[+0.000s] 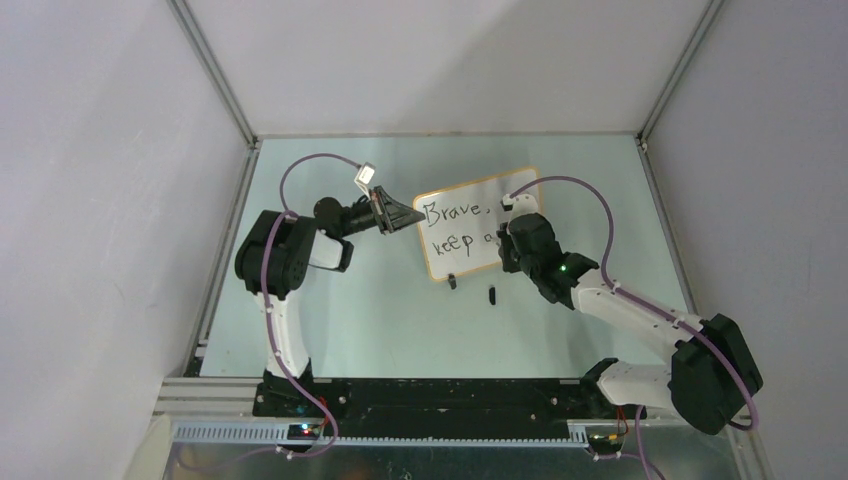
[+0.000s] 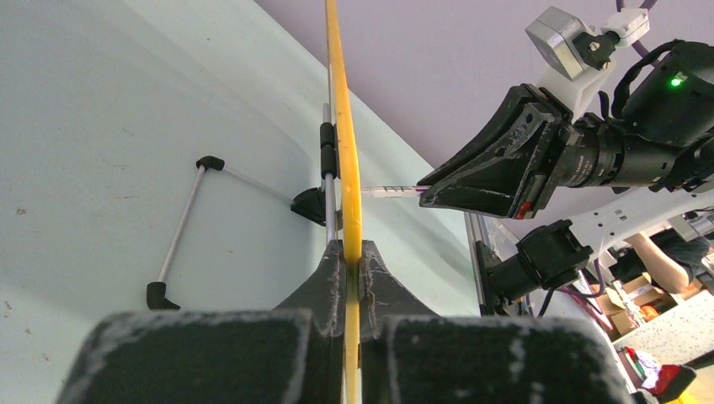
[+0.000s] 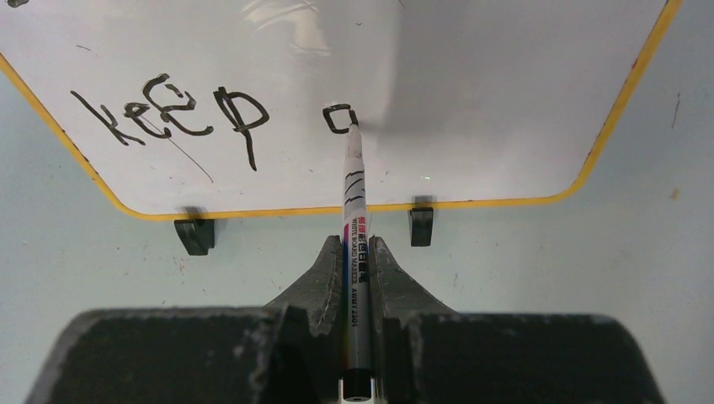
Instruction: Write a sentence on the whiteboard
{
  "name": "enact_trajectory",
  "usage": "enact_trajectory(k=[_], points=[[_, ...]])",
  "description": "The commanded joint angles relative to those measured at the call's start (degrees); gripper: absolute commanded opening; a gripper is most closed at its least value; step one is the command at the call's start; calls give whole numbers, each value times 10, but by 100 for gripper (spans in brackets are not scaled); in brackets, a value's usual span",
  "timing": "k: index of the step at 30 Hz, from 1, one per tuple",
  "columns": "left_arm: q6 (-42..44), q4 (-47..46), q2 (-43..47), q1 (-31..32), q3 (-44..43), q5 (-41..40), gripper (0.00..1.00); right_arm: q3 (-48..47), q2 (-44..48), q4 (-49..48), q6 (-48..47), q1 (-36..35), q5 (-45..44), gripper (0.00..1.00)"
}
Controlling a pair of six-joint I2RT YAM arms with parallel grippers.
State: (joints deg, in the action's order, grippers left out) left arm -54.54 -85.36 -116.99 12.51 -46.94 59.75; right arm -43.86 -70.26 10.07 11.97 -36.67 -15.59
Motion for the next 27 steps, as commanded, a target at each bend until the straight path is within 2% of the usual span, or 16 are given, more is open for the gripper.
enact_trajectory(k=[1,13,27], points=[[11,-22,15,5,10,38,0,-11,-4,-4,3,2,-8,0],[11,-22,16,5,10,37,0,-9,-3,25,5,-9,-16,0],[12,-22,15,5,9,39,0,-6,-9,13,-2,-23,0,0]])
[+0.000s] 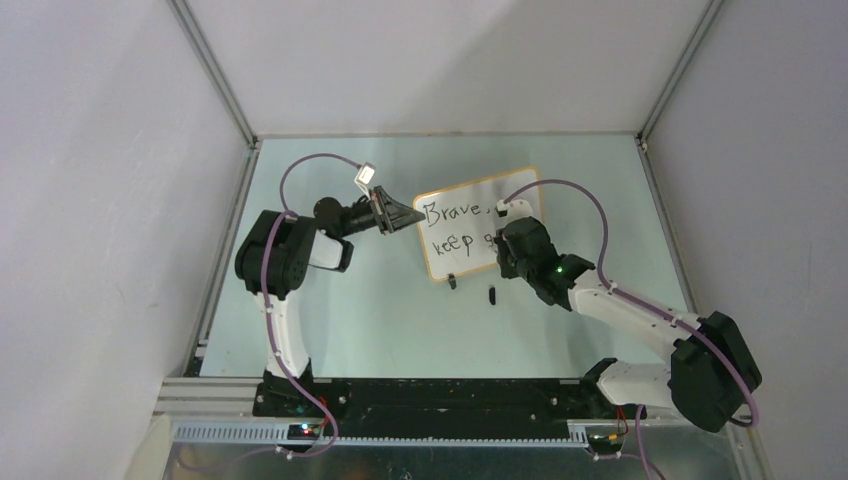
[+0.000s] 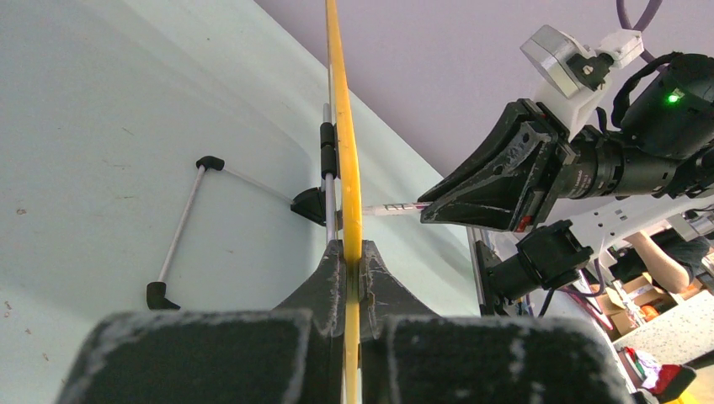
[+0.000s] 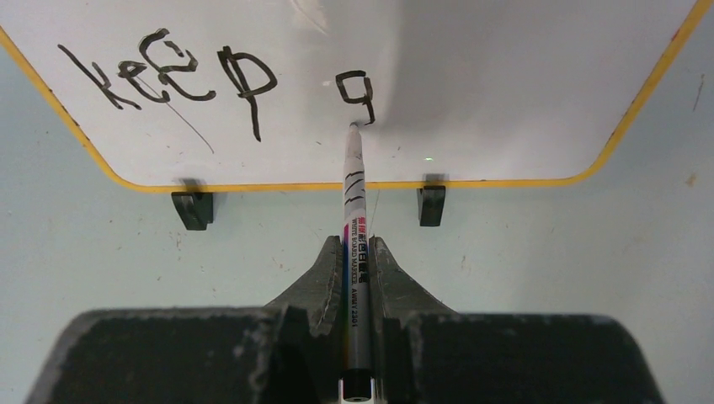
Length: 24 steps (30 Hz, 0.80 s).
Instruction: Write a sentence on the whiteboard
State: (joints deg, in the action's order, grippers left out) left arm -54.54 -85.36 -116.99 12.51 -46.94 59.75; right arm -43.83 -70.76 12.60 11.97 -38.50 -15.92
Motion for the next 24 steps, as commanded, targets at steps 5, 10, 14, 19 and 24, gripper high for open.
enact_trajectory(k=[5,10,14,19,24], points=[[11,-22,16,5,10,38,0,-7,-4,-29,-7,-5,10,0],[12,-22,16,5,10,38,0,-15,-7,-31,-9,-4,10,0],[11,-22,16,5,10,38,0,-21,3,-21,-8,-4,10,0],[11,-22,15,5,10,38,0,-6,37,-25,-8,-1,-1,0],[11,-22,16,5,10,39,0,1,39,-30,-5,6,5,0]])
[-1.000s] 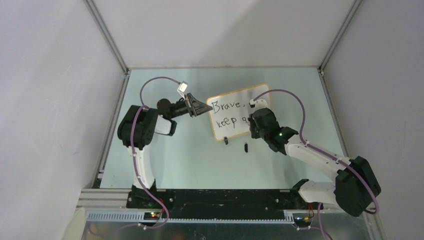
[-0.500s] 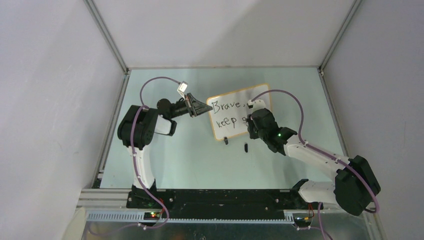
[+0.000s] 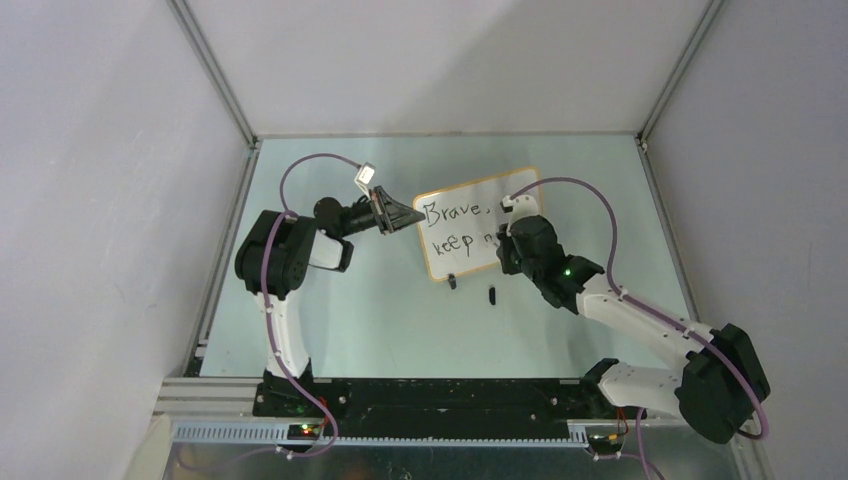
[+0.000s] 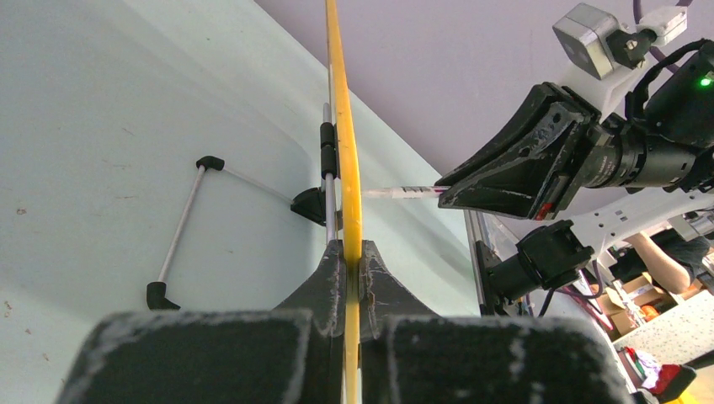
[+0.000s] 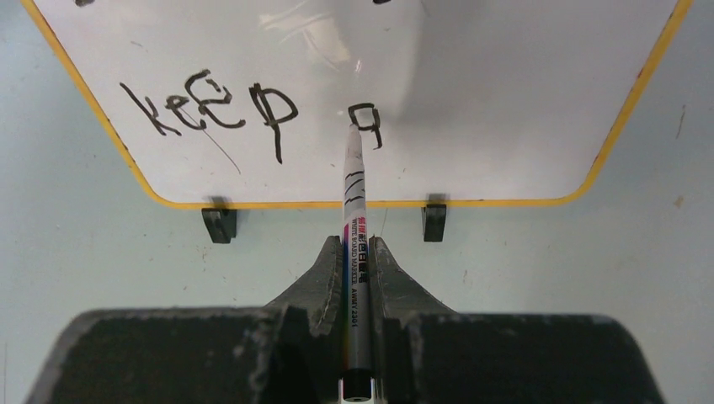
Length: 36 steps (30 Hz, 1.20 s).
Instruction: Write a sentence on the whiteboard
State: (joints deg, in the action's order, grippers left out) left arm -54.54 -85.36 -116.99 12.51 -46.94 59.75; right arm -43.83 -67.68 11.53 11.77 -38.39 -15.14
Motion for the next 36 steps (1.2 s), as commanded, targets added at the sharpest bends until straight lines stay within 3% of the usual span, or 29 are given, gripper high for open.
enact_trajectory(k=[1,8,16,36], points=[[12,-22,16,5,10,39,0,2,3,-20,-3,5,-3,0],[12,-22,16,6,11,38,0,2,0,-31,3,13,-34,0],[13,-22,18,6,10,38,0,15,3,-21,1,7,6,0],[16,-21,19,6,12,38,0,32,1,-57,-5,-1,-2,0]])
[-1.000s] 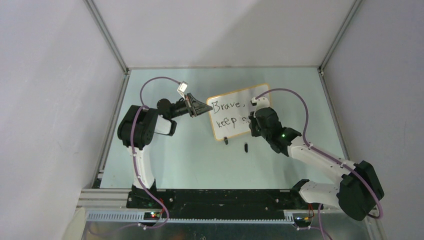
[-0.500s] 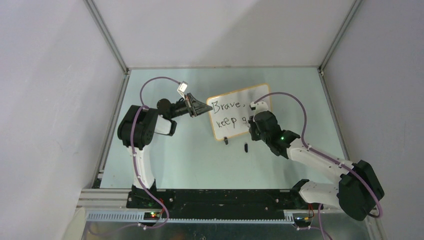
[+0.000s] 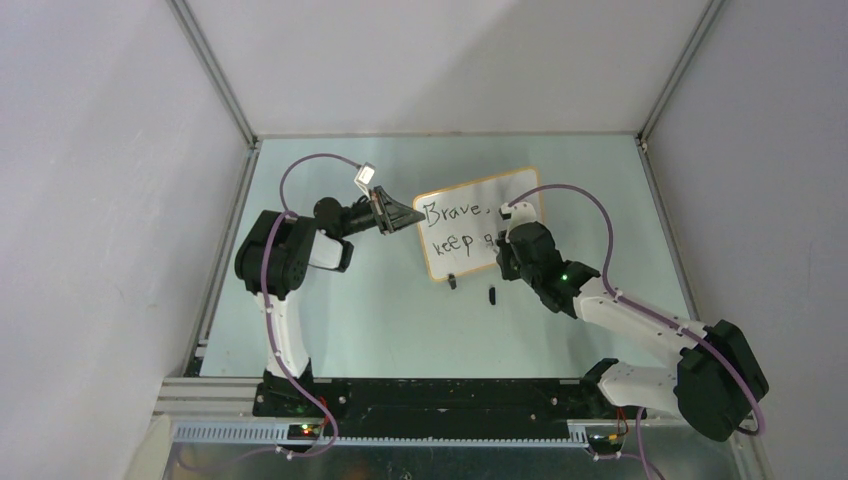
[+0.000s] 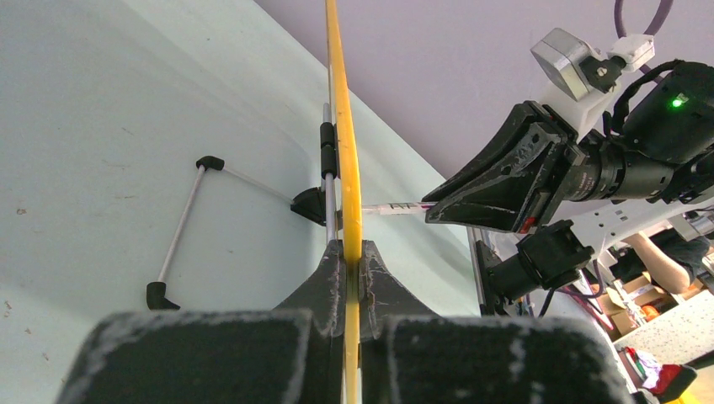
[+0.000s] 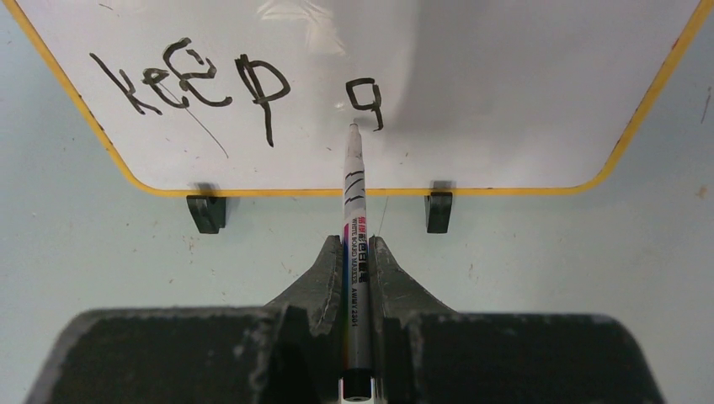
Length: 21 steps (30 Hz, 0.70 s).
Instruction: Write a sentence on the whiteboard
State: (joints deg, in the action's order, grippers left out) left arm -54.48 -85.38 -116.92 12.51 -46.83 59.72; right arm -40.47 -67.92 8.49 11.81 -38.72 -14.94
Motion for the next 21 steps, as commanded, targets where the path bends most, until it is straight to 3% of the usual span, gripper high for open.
enact_trajectory(k=[1,21], points=[[15,-21,18,6,11,39,0,-1,3,-28,-5,2,-2,0],[14,-21,16,6,10,40,0,-6,-18,-23,-6,7,0,0]])
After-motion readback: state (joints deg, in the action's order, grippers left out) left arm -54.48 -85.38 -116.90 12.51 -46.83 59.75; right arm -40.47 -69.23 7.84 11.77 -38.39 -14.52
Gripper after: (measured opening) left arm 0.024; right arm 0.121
